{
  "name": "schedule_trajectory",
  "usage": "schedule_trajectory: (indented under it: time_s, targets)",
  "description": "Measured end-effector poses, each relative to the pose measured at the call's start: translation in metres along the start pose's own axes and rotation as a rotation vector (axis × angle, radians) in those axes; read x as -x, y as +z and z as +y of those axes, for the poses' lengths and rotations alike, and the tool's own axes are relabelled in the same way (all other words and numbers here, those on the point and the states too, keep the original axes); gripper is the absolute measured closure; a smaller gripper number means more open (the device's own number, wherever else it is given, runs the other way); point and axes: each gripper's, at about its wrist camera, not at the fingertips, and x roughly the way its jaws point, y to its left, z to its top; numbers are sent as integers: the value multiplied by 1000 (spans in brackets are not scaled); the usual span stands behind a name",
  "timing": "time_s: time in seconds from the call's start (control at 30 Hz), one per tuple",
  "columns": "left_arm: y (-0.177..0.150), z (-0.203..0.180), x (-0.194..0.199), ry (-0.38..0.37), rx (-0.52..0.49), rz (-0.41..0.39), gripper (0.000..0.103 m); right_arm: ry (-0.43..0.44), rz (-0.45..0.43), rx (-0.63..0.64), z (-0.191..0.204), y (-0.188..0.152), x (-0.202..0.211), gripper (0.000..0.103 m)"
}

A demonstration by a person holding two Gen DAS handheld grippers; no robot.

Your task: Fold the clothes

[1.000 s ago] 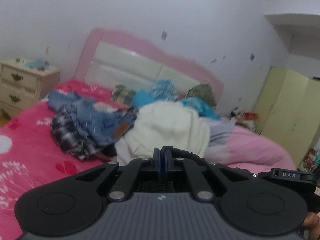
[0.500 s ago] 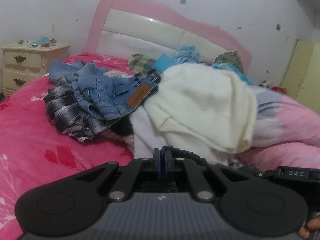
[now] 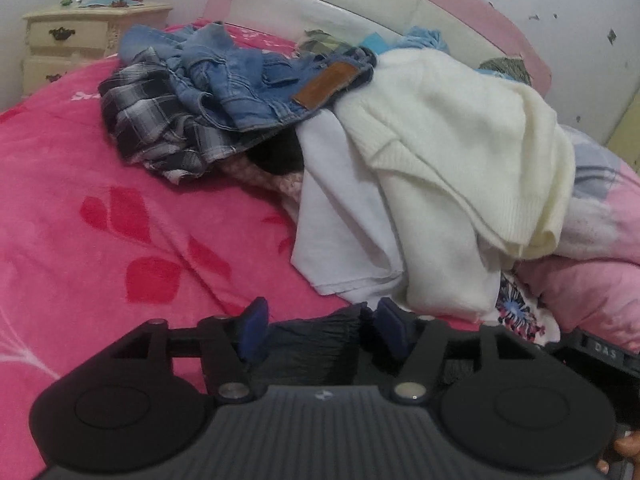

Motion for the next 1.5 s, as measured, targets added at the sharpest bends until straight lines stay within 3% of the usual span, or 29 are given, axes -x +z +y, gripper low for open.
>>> schedule_trajectory:
  time_s: [0.4,0.93,1.5]
  targets:
    - [-3,12,56,-16,50,-14,33,10,10,37,10,-16,38,32]
    - [-33,34,148,56,40,3,31,12,76,125,21,-77,83,27]
    - [-81,55,194,150,58,57,30,-60,96,265,30,-139,124,25]
